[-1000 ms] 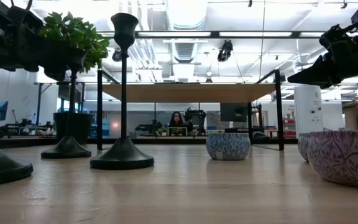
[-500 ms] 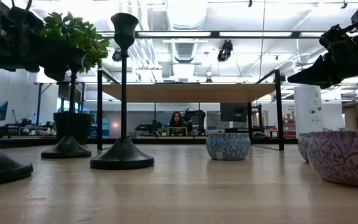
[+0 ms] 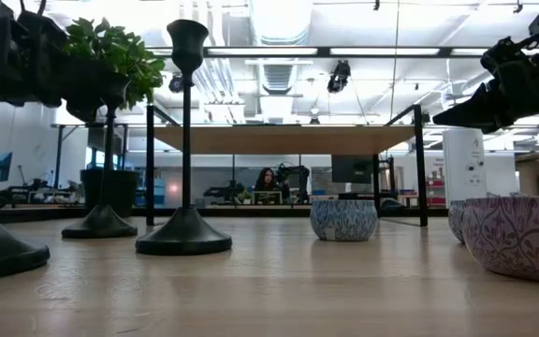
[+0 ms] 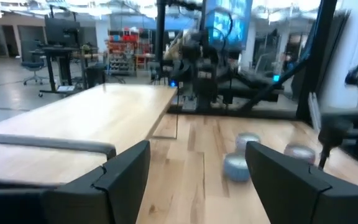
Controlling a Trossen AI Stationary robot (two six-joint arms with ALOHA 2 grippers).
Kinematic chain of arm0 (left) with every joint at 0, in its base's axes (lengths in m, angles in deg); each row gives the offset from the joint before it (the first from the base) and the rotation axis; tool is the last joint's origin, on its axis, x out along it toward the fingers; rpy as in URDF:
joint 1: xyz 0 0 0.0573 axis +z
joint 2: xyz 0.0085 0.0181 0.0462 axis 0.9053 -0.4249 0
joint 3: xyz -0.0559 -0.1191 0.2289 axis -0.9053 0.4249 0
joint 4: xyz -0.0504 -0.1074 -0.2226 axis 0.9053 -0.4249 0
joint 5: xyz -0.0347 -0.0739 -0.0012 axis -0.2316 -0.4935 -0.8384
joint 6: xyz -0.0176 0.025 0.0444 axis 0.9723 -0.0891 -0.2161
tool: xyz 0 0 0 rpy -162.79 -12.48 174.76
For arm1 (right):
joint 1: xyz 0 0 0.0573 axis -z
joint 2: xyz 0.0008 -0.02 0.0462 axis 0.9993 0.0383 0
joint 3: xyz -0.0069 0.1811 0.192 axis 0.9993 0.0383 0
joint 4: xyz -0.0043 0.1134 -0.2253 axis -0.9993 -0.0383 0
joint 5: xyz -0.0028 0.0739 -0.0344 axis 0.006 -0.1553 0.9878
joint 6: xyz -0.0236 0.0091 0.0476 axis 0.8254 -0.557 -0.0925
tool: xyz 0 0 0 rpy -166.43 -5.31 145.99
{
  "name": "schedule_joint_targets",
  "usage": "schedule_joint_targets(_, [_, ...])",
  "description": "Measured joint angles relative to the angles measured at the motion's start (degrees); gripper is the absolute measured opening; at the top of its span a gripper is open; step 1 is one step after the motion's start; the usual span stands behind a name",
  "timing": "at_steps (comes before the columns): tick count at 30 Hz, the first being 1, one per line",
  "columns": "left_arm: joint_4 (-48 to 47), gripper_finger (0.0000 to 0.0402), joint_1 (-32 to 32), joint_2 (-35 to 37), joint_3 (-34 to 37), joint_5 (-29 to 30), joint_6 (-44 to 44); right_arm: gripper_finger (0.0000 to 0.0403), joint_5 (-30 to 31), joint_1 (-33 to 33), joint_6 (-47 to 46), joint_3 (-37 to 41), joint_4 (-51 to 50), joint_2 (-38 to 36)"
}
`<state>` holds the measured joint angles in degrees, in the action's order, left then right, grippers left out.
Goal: Pick & Place candle stick holders
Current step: Put the top left black candle holder on the shelf
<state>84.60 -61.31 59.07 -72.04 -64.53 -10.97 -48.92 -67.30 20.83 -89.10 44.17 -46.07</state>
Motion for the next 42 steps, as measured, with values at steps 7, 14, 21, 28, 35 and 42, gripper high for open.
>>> schedule_joint_targets(7, [1.19, 0.0271, -0.02, 0.05, -3.49, -1.58, 7.11, 0.0008, 0.00, -0.02, 0.00, 0.01, 0.00, 0.00])
schedule_joint_targets(14, [0.70, 0.0234, -0.02, 0.15, -7.77, -5.82, 4.90, 0.0008, 0.00, -0.02, 0.00, 0.00, 0.00, 0.00])
schedule_joint_targets(21, [3.30, 0.0180, -0.02, 0.09, -14.09, -6.56, 8.83, 0.0008, 0.00, -0.02, 0.00, 0.00, 0.01, 0.00])
schedule_joint_targets(28, [1.94, 0.0179, 0.00, -0.49, -20.05, -5.42, 13.53, 0.0008, 0.00, 0.00, 0.00, 0.00, 0.00, 0.00])
schedule_joint_targets(35, [-29.34, 0.0179, -0.02, -8.09, -32.05, -13.80, 11.59, 0.0008, 0.00, -0.01, 0.00, 0.01, 0.00, -0.01])
schedule_joint_targets(42, [-48.87, 0.0178, -0.02, -18.93, -40.19, -13.10, 5.10, 0.0008, 0.00, 0.00, 0.00, 0.00, 0.00, -0.04])
